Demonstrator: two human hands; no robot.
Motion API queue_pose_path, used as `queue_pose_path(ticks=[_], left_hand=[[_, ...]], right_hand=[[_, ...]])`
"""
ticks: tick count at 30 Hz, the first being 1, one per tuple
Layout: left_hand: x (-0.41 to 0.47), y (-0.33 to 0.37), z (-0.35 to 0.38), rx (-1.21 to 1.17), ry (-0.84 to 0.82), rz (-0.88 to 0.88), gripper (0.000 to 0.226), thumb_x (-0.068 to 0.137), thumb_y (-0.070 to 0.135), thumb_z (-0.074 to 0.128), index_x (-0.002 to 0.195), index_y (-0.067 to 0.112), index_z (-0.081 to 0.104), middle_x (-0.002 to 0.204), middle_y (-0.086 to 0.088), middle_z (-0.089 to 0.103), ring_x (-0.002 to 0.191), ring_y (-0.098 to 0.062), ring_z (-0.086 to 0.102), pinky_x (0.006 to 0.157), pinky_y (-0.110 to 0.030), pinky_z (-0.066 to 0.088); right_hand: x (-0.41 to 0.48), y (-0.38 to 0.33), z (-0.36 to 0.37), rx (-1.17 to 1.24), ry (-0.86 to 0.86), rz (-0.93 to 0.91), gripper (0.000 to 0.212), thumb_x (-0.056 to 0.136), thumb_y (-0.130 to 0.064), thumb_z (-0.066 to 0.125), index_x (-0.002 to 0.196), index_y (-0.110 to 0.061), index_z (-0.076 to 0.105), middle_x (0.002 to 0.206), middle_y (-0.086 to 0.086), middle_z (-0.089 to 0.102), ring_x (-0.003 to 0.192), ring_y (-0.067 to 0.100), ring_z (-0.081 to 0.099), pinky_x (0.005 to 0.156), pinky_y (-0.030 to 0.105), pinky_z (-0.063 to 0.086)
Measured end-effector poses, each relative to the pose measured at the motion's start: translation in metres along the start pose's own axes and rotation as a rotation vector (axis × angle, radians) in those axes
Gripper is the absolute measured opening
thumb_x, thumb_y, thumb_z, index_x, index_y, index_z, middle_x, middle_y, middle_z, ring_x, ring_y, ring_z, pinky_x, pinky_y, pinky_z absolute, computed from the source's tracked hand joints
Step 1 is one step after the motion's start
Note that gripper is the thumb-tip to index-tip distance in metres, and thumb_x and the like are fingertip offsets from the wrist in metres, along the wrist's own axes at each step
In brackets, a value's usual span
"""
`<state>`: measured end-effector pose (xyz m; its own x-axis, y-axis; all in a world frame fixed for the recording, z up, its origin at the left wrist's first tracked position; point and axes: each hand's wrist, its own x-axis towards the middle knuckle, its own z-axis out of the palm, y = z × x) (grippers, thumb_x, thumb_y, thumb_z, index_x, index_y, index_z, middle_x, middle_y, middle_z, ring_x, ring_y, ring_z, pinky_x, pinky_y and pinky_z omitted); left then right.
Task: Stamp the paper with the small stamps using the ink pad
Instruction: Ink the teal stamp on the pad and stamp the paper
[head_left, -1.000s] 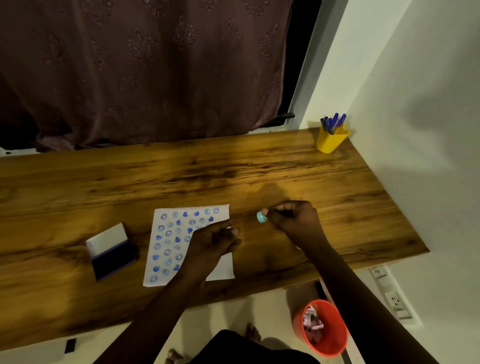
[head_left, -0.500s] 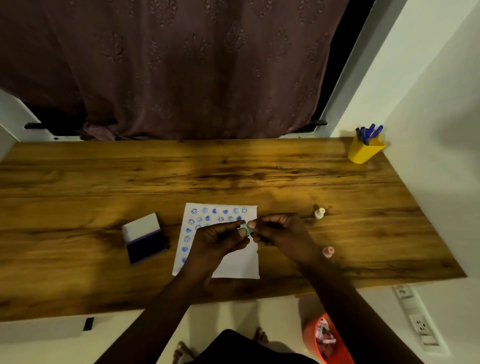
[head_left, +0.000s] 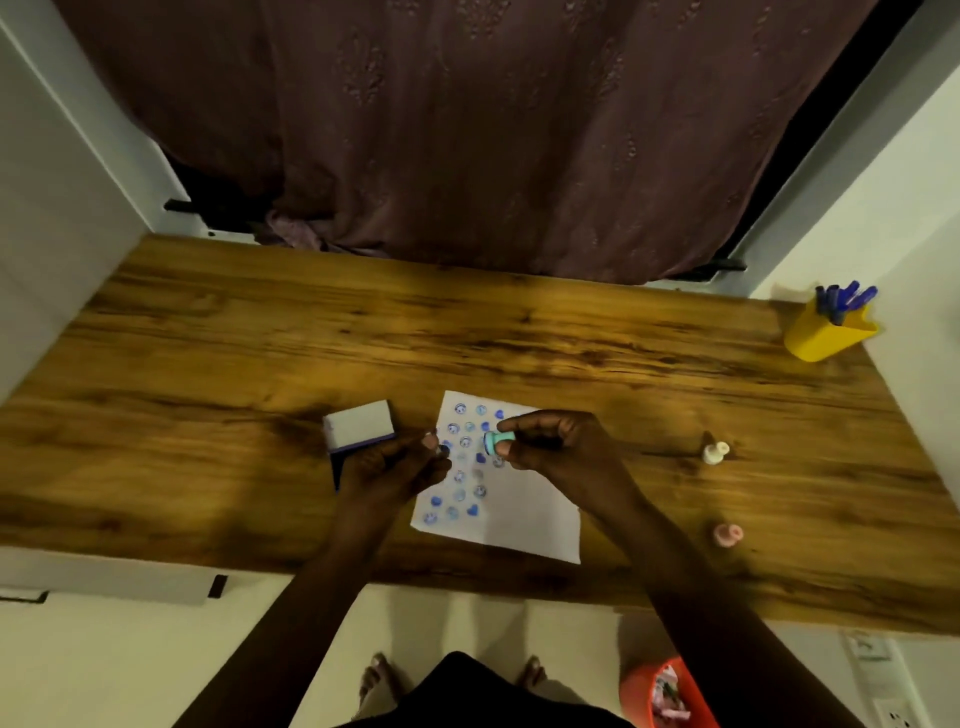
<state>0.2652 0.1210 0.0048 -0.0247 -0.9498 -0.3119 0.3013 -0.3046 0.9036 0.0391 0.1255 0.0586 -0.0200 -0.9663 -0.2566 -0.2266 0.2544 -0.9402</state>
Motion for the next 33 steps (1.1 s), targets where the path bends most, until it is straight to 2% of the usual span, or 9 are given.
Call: queue_pose_path(ticks=[3, 6, 10, 11, 15, 18, 21, 26, 33], left_hand=[[0.002, 0.009, -0.032, -0.080, 0.098, -0.009, 0.045, 0.080, 0.024, 0.078, 0.120, 0.004, 0.071, 0.114, -0.020, 0.078, 0.101, -0.029, 0.078, 0.077, -0.032, 0.065], [0.002, 0.014, -0.066, -0.060, 0.163, -0.008, 0.025, 0.084, 0.026, 0.077, 0.104, 0.012, 0.080, 0.106, -0.018, 0.080, 0.098, -0.029, 0.078, 0.079, -0.031, 0.065], [-0.002, 0.016, -0.098, -0.060, 0.207, 0.008, 0.021, 0.088, 0.027, 0.076, 0.104, 0.014, 0.081, 0.104, -0.016, 0.081, 0.098, -0.030, 0.079, 0.080, -0.031, 0.065], [-0.003, 0.017, -0.104, -0.052, 0.215, 0.011, 0.022, 0.087, 0.028, 0.076, 0.104, 0.014, 0.081, 0.104, -0.016, 0.081, 0.099, -0.030, 0.079, 0.081, -0.033, 0.065], [-0.008, 0.021, -0.123, -0.044, 0.231, 0.013, 0.016, 0.095, 0.021, 0.072, 0.104, 0.011, 0.081, 0.103, -0.018, 0.081, 0.101, -0.032, 0.078, 0.088, -0.039, 0.064], [-0.010, 0.025, -0.131, -0.055, 0.265, -0.009, 0.015, 0.095, 0.018, 0.072, 0.105, 0.010, 0.081, 0.102, -0.019, 0.081, 0.100, -0.033, 0.078, 0.089, -0.041, 0.062], [-0.009, 0.028, -0.138, -0.054, 0.283, -0.018, 0.020, 0.095, 0.017, 0.072, 0.110, 0.005, 0.078, 0.104, -0.022, 0.079, 0.102, -0.036, 0.077, 0.087, -0.038, 0.063], [-0.005, 0.028, -0.144, -0.070, 0.288, -0.030, 0.022, 0.094, 0.016, 0.073, 0.111, 0.002, 0.077, 0.105, -0.025, 0.078, 0.106, -0.041, 0.075, 0.084, -0.034, 0.065], [0.000, 0.026, -0.138, -0.054, 0.246, -0.062, 0.020, 0.095, 0.015, 0.072, 0.110, 0.004, 0.078, 0.105, -0.021, 0.080, 0.109, -0.043, 0.073, 0.095, -0.048, 0.060]], right_hand=[[0.013, -0.003, 0.029, -0.047, -0.048, 0.001, 0.026, 0.081, -0.015, 0.087, 0.106, -0.021, 0.082, 0.100, -0.008, 0.082, 0.093, 0.005, 0.078, 0.076, 0.019, 0.062], [0.028, -0.006, 0.063, -0.161, -0.086, -0.069, 0.028, 0.082, -0.016, 0.086, 0.110, -0.018, 0.082, 0.107, -0.003, 0.082, 0.096, 0.005, 0.077, 0.085, 0.019, 0.061], [0.046, -0.006, 0.104, -0.425, -0.140, -0.193, 0.028, 0.088, -0.020, 0.082, 0.116, -0.017, 0.079, 0.112, -0.004, 0.080, 0.097, 0.002, 0.073, 0.077, 0.004, 0.052], [0.050, -0.006, 0.113, -0.476, -0.150, -0.207, 0.029, 0.089, -0.022, 0.081, 0.117, -0.017, 0.078, 0.113, -0.003, 0.080, 0.098, 0.006, 0.073, 0.078, 0.006, 0.052], [0.061, -0.003, 0.144, -0.688, -0.178, -0.283, 0.022, 0.092, -0.018, 0.076, 0.113, -0.011, 0.076, 0.110, 0.006, 0.078, 0.099, 0.021, 0.074, 0.086, 0.031, 0.059], [0.068, -0.002, 0.159, -0.825, -0.188, -0.317, 0.019, 0.095, -0.017, 0.070, 0.112, -0.011, 0.075, 0.113, 0.009, 0.077, 0.105, 0.026, 0.072, 0.087, 0.030, 0.055], [0.073, 0.000, 0.168, -0.923, -0.200, -0.310, 0.026, 0.097, -0.018, 0.067, 0.122, -0.013, 0.072, 0.124, 0.011, 0.073, 0.116, 0.028, 0.069, 0.097, 0.032, 0.054], [0.078, 0.005, 0.173, -0.963, -0.183, -0.281, 0.027, 0.096, -0.018, 0.069, 0.123, -0.014, 0.073, 0.123, 0.011, 0.074, 0.116, 0.028, 0.069, 0.097, 0.033, 0.055], [0.081, 0.007, 0.177, -0.977, -0.177, -0.220, 0.031, 0.094, -0.014, 0.070, 0.125, -0.013, 0.073, 0.128, 0.014, 0.071, 0.119, 0.031, 0.068, 0.099, 0.038, 0.059]])
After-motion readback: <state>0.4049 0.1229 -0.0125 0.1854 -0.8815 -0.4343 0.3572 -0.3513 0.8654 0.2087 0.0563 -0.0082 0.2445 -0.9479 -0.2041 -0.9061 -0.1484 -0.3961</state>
